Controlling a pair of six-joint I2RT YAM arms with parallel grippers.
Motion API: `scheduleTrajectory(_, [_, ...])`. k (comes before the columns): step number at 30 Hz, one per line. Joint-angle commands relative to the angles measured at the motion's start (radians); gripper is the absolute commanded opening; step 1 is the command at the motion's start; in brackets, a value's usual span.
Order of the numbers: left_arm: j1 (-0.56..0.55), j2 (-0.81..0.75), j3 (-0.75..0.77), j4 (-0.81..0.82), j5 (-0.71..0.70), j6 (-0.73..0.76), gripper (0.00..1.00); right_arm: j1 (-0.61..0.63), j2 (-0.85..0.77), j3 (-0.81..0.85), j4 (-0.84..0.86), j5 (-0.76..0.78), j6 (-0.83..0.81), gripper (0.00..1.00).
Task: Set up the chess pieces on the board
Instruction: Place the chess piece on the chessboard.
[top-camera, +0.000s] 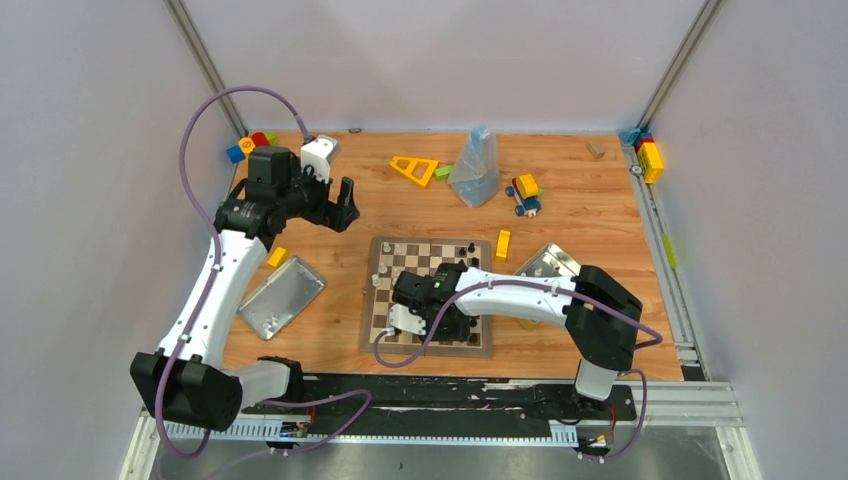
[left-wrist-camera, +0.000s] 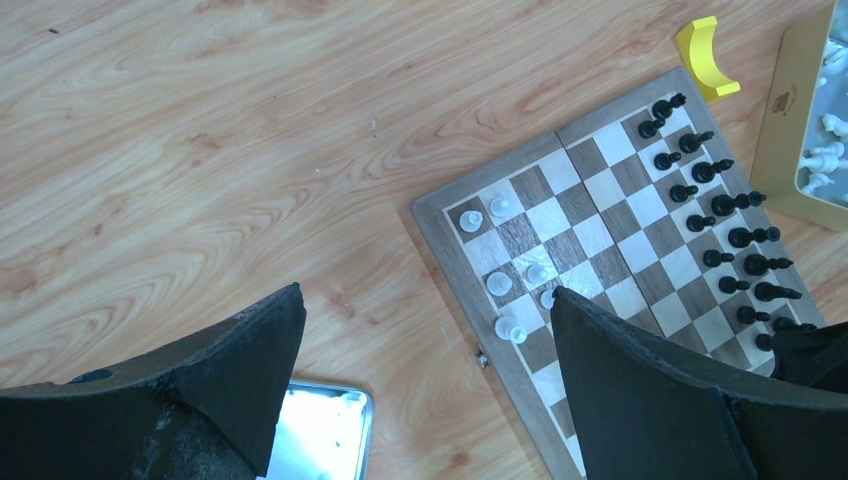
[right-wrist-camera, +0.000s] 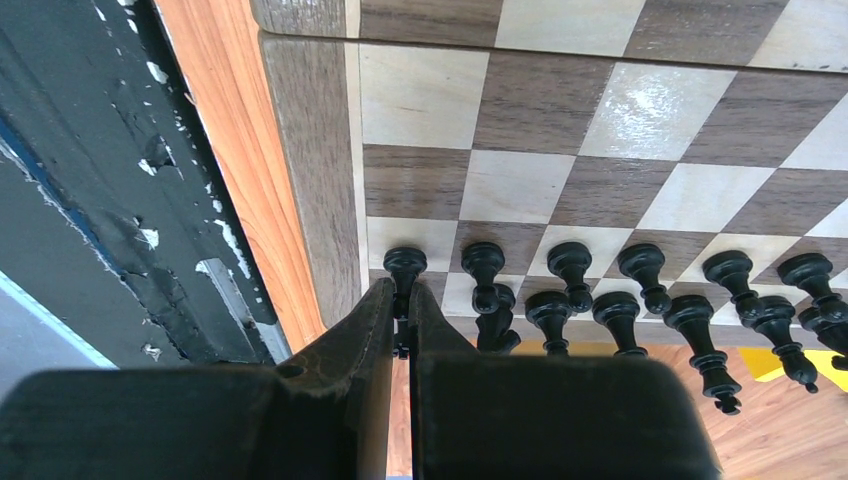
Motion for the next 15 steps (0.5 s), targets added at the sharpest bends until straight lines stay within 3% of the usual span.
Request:
scheduleTrajectory(1, [0.004,-0.031,-0.005,0.03,0.02,0.01,1.0,0.008,0.009,0.006,-0.009,0.042,-0.003,0.03])
scheduleTrajectory(8, [0.004,-0.032,-0.006,0.03,0.021,0.012,1.0,0.016,0.01,0.012,-0.009,0.045,-0.003,0.09])
scheduleTrajectory(15, [0.004,-0.035,-0.008,0.03,0.019,0.014,1.0,0.026,0.015,0.019,-0.01,0.039,-0.002,0.09])
